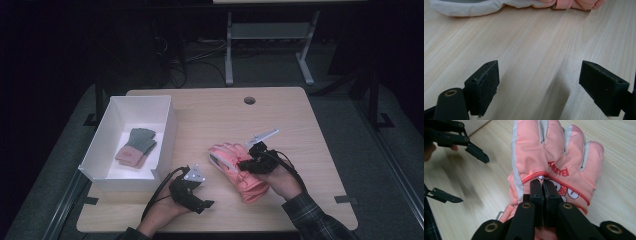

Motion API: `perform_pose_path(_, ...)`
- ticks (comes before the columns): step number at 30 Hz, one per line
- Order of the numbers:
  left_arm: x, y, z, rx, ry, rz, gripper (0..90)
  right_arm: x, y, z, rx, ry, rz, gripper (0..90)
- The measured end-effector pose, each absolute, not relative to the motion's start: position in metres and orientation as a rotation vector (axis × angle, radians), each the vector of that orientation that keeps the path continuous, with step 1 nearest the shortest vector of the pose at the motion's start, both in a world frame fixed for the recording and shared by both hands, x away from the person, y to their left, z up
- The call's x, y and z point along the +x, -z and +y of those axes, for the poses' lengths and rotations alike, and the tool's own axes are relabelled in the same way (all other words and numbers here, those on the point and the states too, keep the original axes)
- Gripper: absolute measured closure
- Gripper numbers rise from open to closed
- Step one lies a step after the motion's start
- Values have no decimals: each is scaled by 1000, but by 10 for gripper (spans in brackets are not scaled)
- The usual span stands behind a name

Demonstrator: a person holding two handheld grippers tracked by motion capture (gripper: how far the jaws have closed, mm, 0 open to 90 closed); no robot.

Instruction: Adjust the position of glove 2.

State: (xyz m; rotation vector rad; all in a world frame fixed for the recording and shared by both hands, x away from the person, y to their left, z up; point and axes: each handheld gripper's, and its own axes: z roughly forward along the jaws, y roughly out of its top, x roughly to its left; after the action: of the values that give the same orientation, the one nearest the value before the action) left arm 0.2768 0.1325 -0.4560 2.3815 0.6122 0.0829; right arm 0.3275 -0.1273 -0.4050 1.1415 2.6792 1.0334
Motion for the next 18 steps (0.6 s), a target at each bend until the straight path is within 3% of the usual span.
perform_pose_path(2,277,456,133,2386,-74,616,160,328,406,-128,1133,-1037,2684,837)
perform_pose_path(11,278,454,133,2342,-44,653,172,322,386,-142,1098,-1216,2598,500)
perform_pose_path(13,278,453,134,2338,-41,660,203,322,382,-147,1094,-1236,2576,474)
perform_pose_path(18,278,451,135,2349,-55,638,316,320,378,-165,1083,-1244,2516,534)
